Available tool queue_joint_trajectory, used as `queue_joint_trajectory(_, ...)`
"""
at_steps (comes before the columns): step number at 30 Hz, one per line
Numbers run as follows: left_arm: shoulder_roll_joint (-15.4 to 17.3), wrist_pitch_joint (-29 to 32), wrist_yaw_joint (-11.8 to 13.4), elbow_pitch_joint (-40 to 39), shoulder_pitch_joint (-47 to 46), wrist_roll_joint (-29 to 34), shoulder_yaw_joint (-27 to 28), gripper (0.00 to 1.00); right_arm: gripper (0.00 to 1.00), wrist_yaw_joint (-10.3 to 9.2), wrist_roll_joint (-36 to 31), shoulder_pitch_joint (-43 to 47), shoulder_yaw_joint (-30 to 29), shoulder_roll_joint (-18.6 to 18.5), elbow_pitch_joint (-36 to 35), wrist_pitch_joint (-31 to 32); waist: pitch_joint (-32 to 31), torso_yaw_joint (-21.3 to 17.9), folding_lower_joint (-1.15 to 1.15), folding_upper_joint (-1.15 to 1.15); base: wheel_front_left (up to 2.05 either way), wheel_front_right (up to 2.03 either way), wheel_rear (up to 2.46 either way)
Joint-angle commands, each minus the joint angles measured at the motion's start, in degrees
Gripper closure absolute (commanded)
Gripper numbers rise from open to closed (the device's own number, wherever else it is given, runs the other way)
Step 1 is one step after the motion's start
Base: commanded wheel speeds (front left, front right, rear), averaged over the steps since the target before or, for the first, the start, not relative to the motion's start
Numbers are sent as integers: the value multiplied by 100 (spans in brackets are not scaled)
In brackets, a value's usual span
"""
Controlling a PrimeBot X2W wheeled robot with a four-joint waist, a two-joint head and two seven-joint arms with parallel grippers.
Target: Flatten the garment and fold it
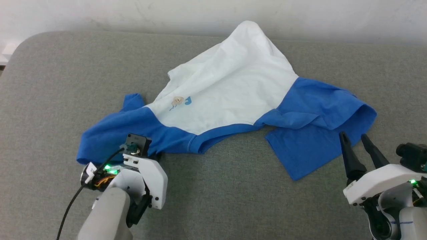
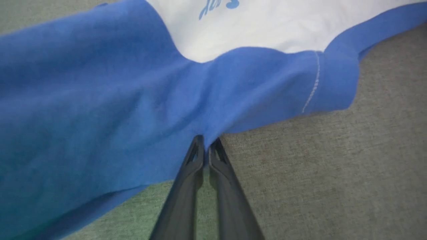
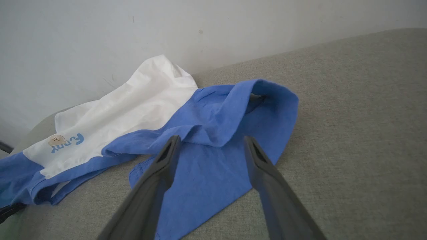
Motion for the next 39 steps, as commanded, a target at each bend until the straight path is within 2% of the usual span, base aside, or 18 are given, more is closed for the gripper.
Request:
queue_joint_trajectory(1,-36,-64,-42,17,-58,-74,-23,100,0,-5,26,-65,2,15,17,-44,5,20,-1,0,0,0,0)
queue_joint_trajectory(9,-152,-355,7,-263,-19,-336,109,100,0,-5,-172,-106,76,15,-37,129,14,86,-1,0,0,0,0)
queue_joint_trajectory(11,-155,-416,54,-386,16,-400,181,100,0,-5,-599,-188,136,15,-163,367,32,82,-1,0,0,0,0)
queue_joint_trajectory(12,-155,-416,54,-386,16,-400,181,100,0,-5,-599,-188,136,15,-163,367,32,82,-1,0,0,0,0)
queue_joint_trajectory(16,-149,-468,146,-661,102,-475,268,100,0,-5,-1562,-451,291,15,-357,1330,80,78,-1,0,0,0,0)
queue_joint_trajectory(19,-131,-466,185,-833,136,-507,297,100,0,-5,-2144,-784,453,13,-377,1804,137,96,-1,0,0,0,0)
queue_joint_trajectory(25,-195,-430,206,-1029,104,-522,193,100,0,-5,-2683,-1402,552,-204,413,2340,273,257,-1,0,0,0,0)
queue_joint_trajectory(37,-260,-499,185,-1081,-28,-563,76,100,0,-5,-2802,-1866,705,-393,1305,2298,464,387,-1,0,0,0,0)
queue_joint_trajectory(38,-260,-504,187,-1080,-33,-566,70,100,36,-5,-2791,-1902,734,-400,1361,2265,473,388,-1,0,0,0,0)
queue_joint_trajectory(39,-259,-506,187,-1075,-37,-569,62,100,87,-5,-2781,-1932,767,-412,1408,2223,476,389,-1,0,0,0,0)
